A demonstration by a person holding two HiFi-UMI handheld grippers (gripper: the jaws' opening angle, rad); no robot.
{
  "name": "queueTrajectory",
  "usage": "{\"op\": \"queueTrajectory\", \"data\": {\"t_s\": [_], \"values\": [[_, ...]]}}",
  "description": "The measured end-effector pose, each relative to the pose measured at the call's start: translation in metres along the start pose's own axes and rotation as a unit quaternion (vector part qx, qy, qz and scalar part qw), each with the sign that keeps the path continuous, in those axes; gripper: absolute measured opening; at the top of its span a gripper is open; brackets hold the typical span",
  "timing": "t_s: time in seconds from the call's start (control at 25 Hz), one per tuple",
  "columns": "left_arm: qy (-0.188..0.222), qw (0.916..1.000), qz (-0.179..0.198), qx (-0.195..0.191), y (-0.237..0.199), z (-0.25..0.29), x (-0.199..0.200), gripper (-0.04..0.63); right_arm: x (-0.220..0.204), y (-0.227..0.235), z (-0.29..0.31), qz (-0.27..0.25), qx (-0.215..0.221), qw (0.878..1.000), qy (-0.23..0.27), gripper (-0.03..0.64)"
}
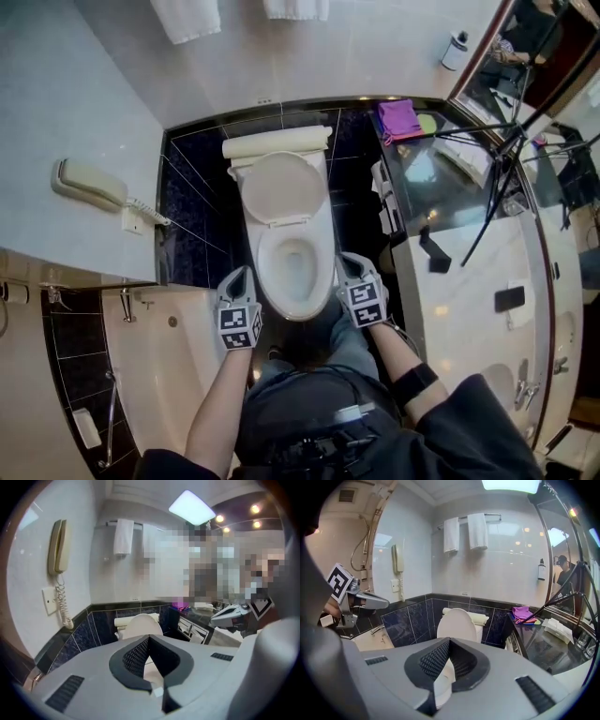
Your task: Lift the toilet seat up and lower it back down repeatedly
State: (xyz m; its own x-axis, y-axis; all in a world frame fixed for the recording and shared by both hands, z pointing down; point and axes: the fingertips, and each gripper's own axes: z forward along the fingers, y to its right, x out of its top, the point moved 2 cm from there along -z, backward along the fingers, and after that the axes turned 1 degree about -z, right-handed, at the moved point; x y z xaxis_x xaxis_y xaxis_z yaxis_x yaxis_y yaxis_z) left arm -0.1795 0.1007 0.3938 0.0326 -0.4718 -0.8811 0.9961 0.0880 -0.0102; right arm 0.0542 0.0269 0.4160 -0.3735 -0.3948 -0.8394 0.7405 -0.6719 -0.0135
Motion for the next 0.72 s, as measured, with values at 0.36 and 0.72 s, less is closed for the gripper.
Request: {"op": "queueTrajectory", "data": {"t_s": [0.36, 0.72], "values": [[0.039, 0.9991, -0.014, -0.009, 0.008, -0.024, 0.034, -0.006, 0.006, 0.002, -0.034, 0.000, -0.011, 1.000, 0.013, 0.020], [0.039, 0.9992, 0.001, -0.009, 0.007, -0.029, 0.036, -0.006, 0.003, 0.005, -0.038, 0.005, -0.018, 1.000, 0.011, 0.020]]}}
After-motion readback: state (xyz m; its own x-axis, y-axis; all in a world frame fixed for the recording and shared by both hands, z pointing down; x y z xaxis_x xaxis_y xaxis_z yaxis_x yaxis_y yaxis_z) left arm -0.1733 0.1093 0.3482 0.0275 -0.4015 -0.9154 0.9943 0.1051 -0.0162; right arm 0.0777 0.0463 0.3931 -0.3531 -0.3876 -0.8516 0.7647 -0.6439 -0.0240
